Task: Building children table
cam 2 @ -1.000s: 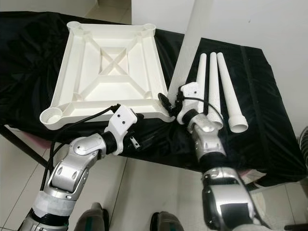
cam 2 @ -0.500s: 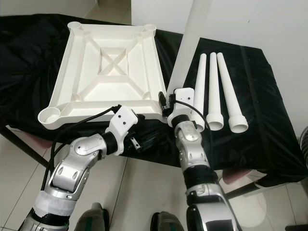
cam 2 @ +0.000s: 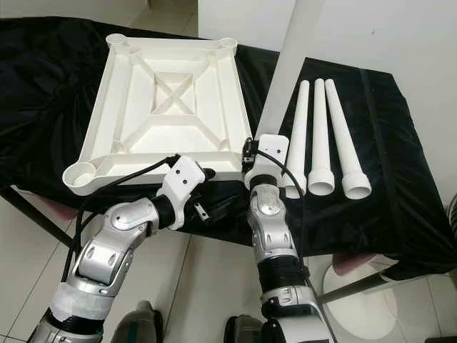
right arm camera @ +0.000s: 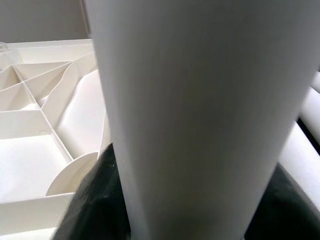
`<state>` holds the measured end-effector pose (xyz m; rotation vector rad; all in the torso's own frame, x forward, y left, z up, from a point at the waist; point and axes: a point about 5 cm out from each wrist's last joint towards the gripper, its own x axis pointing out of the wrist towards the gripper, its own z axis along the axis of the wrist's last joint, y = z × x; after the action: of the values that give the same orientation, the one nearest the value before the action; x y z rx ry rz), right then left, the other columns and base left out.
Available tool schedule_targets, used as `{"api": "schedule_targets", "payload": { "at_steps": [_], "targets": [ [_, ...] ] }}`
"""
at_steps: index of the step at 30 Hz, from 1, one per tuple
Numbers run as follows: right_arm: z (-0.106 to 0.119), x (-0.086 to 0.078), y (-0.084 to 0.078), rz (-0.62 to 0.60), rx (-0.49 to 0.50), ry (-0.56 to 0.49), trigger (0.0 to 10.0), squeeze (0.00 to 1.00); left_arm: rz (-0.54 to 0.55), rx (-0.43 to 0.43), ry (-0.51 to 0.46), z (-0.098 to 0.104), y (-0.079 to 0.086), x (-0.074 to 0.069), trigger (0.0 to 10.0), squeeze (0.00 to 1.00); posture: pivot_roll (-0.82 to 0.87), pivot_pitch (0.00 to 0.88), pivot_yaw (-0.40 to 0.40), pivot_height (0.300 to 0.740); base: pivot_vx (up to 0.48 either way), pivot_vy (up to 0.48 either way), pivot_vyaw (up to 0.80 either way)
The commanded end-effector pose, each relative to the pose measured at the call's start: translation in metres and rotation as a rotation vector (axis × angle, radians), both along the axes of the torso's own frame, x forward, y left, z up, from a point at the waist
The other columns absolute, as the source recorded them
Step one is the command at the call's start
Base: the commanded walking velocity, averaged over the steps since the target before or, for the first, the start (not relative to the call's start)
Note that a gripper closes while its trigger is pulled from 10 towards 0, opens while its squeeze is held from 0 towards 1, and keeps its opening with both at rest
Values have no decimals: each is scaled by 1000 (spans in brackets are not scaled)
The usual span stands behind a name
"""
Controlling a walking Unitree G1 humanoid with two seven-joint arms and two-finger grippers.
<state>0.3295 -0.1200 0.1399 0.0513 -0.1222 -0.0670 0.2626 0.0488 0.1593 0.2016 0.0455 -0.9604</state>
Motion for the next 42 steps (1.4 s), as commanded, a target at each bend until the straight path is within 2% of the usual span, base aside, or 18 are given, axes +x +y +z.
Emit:
{"api": "schedule_targets", "payload": {
  "at_steps": [1,5,12,13,18,19,21,22,23,25,26,29,40,41,42],
  "targets": [
    [-6,-2,-3,21,14,21,10000,1000,99,-1,-14,-2,0,4,10000,0,53,12,-35,740,0,0,0],
    [0,-1,-1,91,38,-13,10000,1000,103,-1,-16,-2,1,5,10000,0,57,8,-37,740,0,0,0],
    [2,-1,-1,118,61,-17,10000,1000,103,1,-17,-2,1,5,10000,0,56,0,-36,740,0,0,0],
    [2,-2,1,181,66,-17,10000,1000,101,4,-18,-3,1,5,10000,0,53,0,-36,740,0,0,0],
    [1,-3,2,230,72,-11,10000,1000,99,5,-17,-3,1,5,10000,0,52,0,-36,740,0,0,0],
    [1,-4,3,281,63,-7,10000,133,96,6,-17,-3,1,5,10000,0,52,0,-36,740,0,0,0],
    [1,-4,3,281,63,-7,10000,133,96,6,-17,-3,1,5,10000,0,52,0,-36,740,0,0,0],
    [0,-4,2,333,45,-8,10000,0,97,6,-16,-4,1,5,10000,0,52,0,-39,740,0,0,0],
    [0,-4,2,333,45,-8,10000,0,97,6,-16,-4,1,5,10000,0,52,0,-39,740,0,0,0],
    [-2,-3,-6,433,-19,-11,10000,0,97,-1,-15,-3,-1,4,10000,0,49,0,-37,740,0,0,0],
    [-2,-3,-6,433,-19,-11,10000,0,97,-1,-15,-3,-1,4,10000,0,49,0,-37,740,0,0,0],
    [-3,-2,-15,545,-75,-10,10000,0,92,0,-15,-4,-2,3,10000,0,48,0,-35,740,0,0,0],
    [-4,6,-28,626,-174,7,10000,0,86,-1,-14,-4,-3,3,10000,0,49,0,-32,740,0,0,0],
    [-5,8,-29,633,-178,16,8941,0,86,0,-15,-3,-3,3,10000,0,51,0,-32,740,0,0,0],
    [-7,8,-29,645,-171,23,2941,0,88,-1,-14,-3,-3,3,10000,0,56,0,-34,740,0,0,0]
  ]
}}
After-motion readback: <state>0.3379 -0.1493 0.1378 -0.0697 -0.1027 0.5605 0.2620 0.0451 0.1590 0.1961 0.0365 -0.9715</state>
